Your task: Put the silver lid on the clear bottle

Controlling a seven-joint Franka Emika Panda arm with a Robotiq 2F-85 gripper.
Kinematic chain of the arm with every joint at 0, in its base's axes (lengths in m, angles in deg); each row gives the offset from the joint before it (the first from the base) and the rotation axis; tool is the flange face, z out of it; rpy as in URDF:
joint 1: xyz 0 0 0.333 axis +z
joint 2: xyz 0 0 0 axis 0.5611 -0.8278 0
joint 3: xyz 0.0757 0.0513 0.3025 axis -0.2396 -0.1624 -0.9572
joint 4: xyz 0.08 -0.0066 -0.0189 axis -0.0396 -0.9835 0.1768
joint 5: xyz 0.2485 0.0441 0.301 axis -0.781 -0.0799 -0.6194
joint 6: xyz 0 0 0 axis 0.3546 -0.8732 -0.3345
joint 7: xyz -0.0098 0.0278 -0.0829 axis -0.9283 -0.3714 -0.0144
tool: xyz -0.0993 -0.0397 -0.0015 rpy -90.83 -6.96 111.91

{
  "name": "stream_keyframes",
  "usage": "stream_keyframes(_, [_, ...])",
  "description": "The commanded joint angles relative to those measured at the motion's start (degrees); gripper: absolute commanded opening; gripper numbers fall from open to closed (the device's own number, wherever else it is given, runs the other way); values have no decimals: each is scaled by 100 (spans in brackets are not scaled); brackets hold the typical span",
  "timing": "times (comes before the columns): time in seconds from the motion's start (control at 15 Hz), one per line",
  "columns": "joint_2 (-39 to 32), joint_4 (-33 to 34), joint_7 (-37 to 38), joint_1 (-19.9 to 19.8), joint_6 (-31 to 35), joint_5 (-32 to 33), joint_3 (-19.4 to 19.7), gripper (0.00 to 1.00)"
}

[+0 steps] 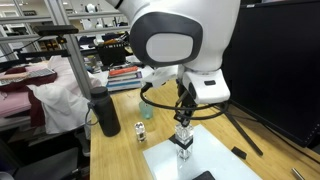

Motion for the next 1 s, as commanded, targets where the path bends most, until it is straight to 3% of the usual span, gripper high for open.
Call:
stream_keyframes(0.0, [-118,190,-110,-39,-260,-56,3,3])
stream_keyframes(0.93, [-272,369,44,-40,-506,181,159,3])
